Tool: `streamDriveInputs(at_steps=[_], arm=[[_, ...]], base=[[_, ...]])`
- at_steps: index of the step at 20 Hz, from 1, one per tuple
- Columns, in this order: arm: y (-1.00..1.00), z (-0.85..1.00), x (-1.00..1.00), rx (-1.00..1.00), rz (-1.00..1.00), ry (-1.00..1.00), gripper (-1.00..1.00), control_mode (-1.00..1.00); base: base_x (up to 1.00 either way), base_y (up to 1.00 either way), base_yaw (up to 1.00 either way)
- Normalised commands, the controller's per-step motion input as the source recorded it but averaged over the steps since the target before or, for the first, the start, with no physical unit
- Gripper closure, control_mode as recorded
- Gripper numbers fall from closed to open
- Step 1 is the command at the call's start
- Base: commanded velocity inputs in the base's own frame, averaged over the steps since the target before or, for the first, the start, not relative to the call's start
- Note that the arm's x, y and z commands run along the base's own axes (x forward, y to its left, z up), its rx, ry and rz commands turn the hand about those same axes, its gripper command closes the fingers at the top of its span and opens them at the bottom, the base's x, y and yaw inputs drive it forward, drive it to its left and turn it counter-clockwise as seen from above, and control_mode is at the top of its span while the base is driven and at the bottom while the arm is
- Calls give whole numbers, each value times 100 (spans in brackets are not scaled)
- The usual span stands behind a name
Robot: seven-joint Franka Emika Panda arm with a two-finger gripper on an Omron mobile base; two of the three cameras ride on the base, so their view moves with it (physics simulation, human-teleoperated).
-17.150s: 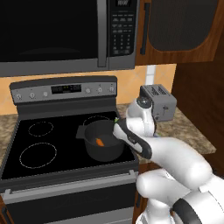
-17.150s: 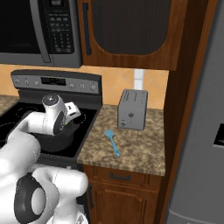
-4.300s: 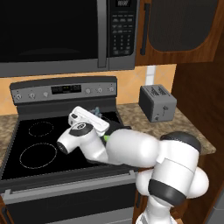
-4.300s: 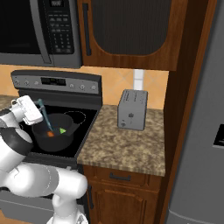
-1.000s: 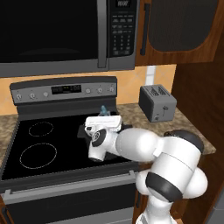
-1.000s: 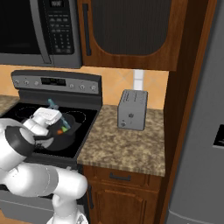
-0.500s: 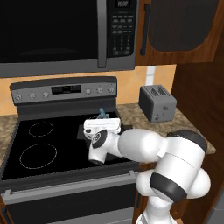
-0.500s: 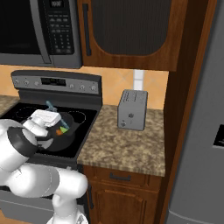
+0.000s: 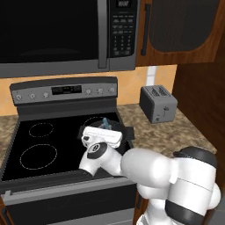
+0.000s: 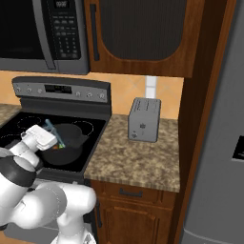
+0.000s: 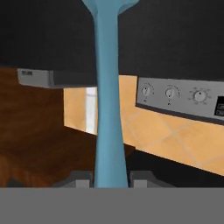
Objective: Put the lemon wedge and carrot in the pot. Retrieve the spatula and lightly stir the vegetables in the pot.
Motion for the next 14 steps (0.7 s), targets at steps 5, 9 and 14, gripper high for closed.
streamDriveInputs(at_steps=[5, 9, 14], arm=[[0, -30, 9, 15, -14, 0, 100, -100], [0, -15, 0, 20, -7, 0, 100, -100], [4, 0, -11, 21, -9, 0, 100, -100]], base=[[0, 0, 0], [0, 0, 0], [0, 0, 0]])
